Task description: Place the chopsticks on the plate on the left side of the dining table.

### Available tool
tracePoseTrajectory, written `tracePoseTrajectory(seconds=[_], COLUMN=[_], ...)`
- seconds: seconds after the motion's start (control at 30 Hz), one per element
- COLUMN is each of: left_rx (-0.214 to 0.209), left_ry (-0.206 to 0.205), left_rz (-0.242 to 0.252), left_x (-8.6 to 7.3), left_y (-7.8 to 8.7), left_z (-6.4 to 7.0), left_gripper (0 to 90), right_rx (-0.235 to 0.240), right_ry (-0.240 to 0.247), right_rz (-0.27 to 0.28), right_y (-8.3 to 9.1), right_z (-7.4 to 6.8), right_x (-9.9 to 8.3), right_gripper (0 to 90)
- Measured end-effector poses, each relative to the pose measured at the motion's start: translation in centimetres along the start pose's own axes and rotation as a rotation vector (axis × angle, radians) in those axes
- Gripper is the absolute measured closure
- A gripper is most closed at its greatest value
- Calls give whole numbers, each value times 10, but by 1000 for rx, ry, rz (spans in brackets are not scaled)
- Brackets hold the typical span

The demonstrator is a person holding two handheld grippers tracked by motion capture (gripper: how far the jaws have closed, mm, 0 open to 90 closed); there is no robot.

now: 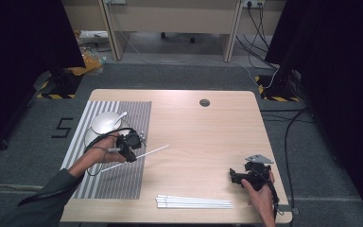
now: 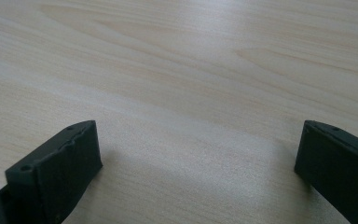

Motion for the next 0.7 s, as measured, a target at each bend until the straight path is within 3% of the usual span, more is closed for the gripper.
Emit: tracePoseTrajectory(seconds=[0.7], left_rx=[12], left_ry=[107], left_rz=[6], left_x=[-42], left_y=[-8], left_z=[-31], left_gripper=[846], right_rx=[0], right_ry=[0], right_rz=[0], right_y=[0], right_z=[0], right_x=[0], right_gripper=[3])
Point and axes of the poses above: each handheld gripper's, and its own axes: y roughly backward along the jaws, x roughly out of its top, z roughly to its right, the point moved 5 cm from there along -y, roughly forward along the jaws, and after that the axes turned 10 degrees about -z, right-handed, at the moved point
